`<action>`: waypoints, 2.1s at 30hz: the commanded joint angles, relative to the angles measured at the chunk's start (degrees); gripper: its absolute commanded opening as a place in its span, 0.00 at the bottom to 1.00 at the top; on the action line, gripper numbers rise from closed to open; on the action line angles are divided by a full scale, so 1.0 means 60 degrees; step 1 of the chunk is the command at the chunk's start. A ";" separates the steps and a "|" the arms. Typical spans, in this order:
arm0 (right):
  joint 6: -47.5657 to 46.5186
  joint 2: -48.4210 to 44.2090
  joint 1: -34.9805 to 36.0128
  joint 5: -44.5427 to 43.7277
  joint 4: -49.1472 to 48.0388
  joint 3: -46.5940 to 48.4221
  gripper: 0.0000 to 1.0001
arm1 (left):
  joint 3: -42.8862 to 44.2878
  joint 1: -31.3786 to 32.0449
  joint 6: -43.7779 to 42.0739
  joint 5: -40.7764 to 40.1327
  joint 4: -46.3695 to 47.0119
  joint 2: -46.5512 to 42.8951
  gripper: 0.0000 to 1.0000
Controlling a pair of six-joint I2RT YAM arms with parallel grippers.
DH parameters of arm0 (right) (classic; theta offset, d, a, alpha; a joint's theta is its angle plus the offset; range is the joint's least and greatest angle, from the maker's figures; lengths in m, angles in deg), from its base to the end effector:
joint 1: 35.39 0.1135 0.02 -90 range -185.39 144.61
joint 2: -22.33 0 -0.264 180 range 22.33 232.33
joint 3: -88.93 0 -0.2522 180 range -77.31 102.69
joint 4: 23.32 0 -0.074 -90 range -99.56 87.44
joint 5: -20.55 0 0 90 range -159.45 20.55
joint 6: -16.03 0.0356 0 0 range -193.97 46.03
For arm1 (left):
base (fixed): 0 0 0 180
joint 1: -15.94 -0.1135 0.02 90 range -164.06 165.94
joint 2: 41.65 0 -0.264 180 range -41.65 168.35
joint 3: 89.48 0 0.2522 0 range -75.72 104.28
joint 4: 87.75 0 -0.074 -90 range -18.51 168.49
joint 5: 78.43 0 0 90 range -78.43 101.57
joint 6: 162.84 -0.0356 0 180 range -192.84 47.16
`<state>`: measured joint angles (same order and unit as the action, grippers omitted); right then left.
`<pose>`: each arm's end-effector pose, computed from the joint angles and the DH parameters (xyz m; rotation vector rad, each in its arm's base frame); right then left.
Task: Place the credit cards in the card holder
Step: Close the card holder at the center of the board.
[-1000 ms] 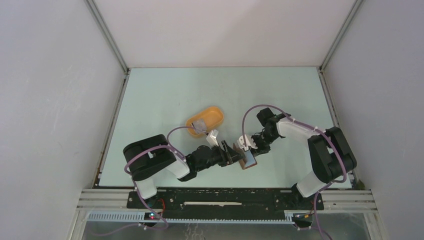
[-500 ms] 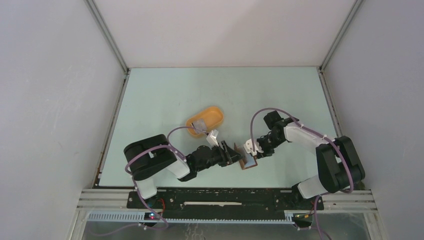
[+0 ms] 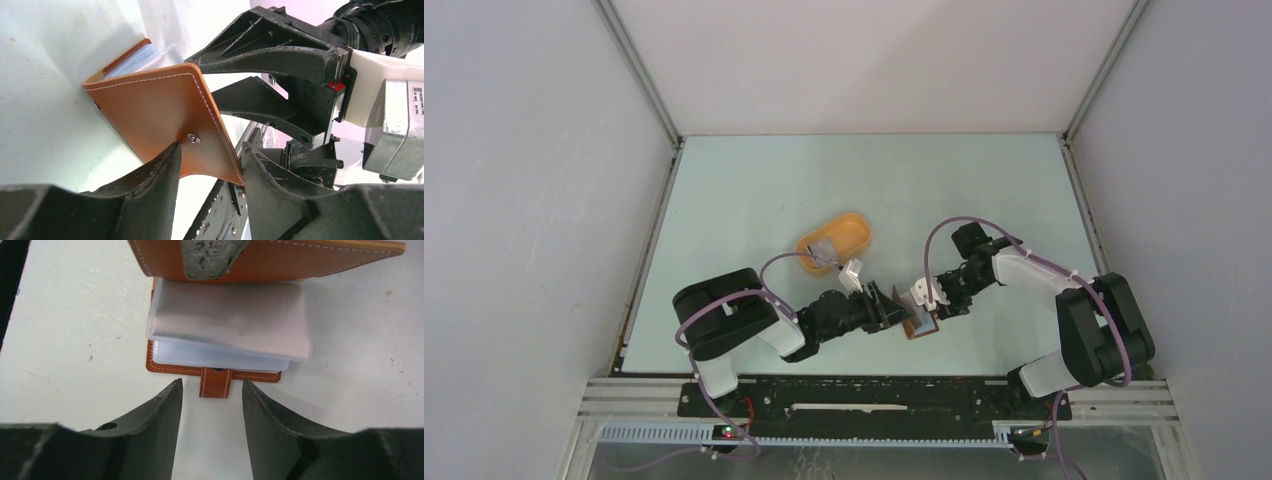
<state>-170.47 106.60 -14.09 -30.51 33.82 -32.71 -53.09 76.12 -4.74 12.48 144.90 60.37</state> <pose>0.2088 0.1054 0.1650 -2.2244 1.2775 0.6233 0.1417 -0.2483 0.1174 -0.1326 2.1089 -1.5203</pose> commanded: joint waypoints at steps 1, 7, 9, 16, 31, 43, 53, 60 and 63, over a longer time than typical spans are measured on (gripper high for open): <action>0.0603 -0.0077 0.0346 -0.0263 -0.0607 -0.0021 0.57 | 0.0255 -0.0084 -0.0218 -0.0019 -0.0689 0.0204 0.52; 0.0949 0.0299 0.0644 -0.0729 -0.0932 -0.0022 0.53 | 0.0328 -0.0084 -0.0211 -0.0049 -0.0734 0.0265 0.51; 0.1030 0.0350 0.0668 -0.0857 -0.1023 -0.0021 0.50 | 0.0350 -0.0084 -0.0202 -0.0049 -0.0727 0.0289 0.51; 0.1392 0.0189 0.0449 -0.0592 -0.1118 -0.0021 0.30 | 0.0407 -0.0084 -0.0203 -0.0042 -0.0807 0.0354 0.50; 0.3543 -0.0356 -0.0492 -0.0120 -0.1417 0.0063 0.31 | 0.0794 -0.0192 -0.0263 0.0100 -0.1062 0.0822 0.46; 0.5744 -0.0350 -0.0545 -0.1532 -0.2173 0.0229 0.45 | 0.1529 -0.0388 -0.0782 0.0332 -0.2280 0.0726 0.46; 0.6739 -0.0198 -0.1341 -0.0797 -0.1045 0.1071 0.51 | 0.2376 -0.0450 -0.1298 0.0477 -0.3741 0.0681 0.46; 0.7755 -0.0043 -0.1712 -0.0538 -0.0522 0.1636 0.51 | 0.3287 -0.0461 -0.1932 0.0586 -0.5174 0.0589 0.54; 0.8053 -0.0195 -0.1867 -0.0381 -0.0297 0.1874 0.51 | 0.3695 -0.0487 -0.2249 0.0730 -0.5774 0.0604 0.57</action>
<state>-126.39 106.18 -24.21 -35.45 29.12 -24.60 -34.27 74.11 -12.76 16.85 119.41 64.11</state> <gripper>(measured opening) 0.513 0.556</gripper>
